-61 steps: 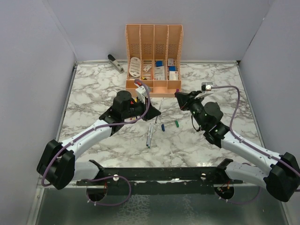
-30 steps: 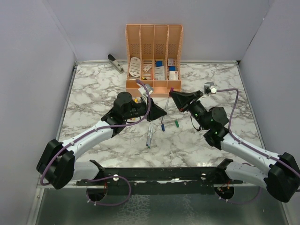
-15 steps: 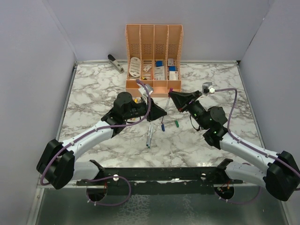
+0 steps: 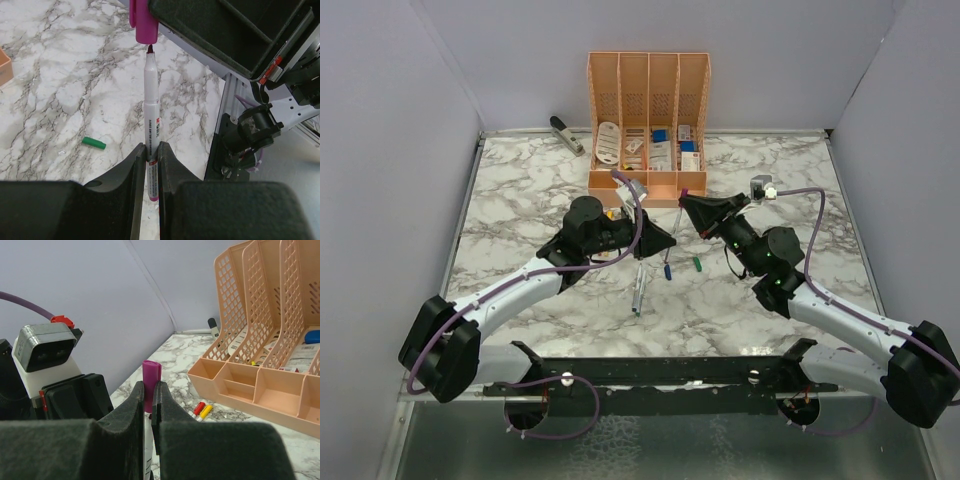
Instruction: Insert the pens into the pen caps
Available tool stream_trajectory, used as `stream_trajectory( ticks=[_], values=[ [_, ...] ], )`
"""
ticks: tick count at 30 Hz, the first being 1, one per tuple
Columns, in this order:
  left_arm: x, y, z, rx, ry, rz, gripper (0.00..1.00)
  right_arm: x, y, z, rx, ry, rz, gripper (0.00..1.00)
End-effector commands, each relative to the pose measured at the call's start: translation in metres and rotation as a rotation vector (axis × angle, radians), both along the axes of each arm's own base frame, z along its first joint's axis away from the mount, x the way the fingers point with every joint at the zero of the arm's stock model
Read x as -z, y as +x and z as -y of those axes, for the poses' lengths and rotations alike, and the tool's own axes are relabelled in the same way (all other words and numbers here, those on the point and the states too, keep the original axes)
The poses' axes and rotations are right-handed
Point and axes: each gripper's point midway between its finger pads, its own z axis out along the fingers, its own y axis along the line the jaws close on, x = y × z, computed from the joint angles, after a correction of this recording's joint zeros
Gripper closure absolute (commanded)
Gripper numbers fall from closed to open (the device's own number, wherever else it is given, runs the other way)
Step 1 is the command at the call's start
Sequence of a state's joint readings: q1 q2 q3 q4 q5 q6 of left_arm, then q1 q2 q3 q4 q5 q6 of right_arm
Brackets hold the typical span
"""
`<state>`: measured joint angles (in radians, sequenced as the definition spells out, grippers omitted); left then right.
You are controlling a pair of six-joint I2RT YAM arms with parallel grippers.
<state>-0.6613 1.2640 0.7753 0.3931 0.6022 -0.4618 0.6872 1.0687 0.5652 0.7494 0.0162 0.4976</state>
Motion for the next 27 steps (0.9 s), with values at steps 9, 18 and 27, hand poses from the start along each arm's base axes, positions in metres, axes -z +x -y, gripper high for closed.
stream_trajectory(
  ticks=[9, 18, 27],
  values=[
    [-0.003, 0.003, 0.003, -0.002, -0.011, 0.026, 1.0, -0.008, 0.002, 0.003, 0.021, 0.002, 0.031, 0.99],
    [-0.006, 0.004, 0.0, -0.018, -0.014, 0.043, 1.0, -0.006, 0.002, 0.006, 0.031, -0.01, 0.023, 0.99],
    [-0.007, 0.004, -0.005, -0.049, -0.017, 0.046, 1.0, -0.001, 0.001, 0.007, 0.035, -0.018, 0.005, 0.99]
  ],
)
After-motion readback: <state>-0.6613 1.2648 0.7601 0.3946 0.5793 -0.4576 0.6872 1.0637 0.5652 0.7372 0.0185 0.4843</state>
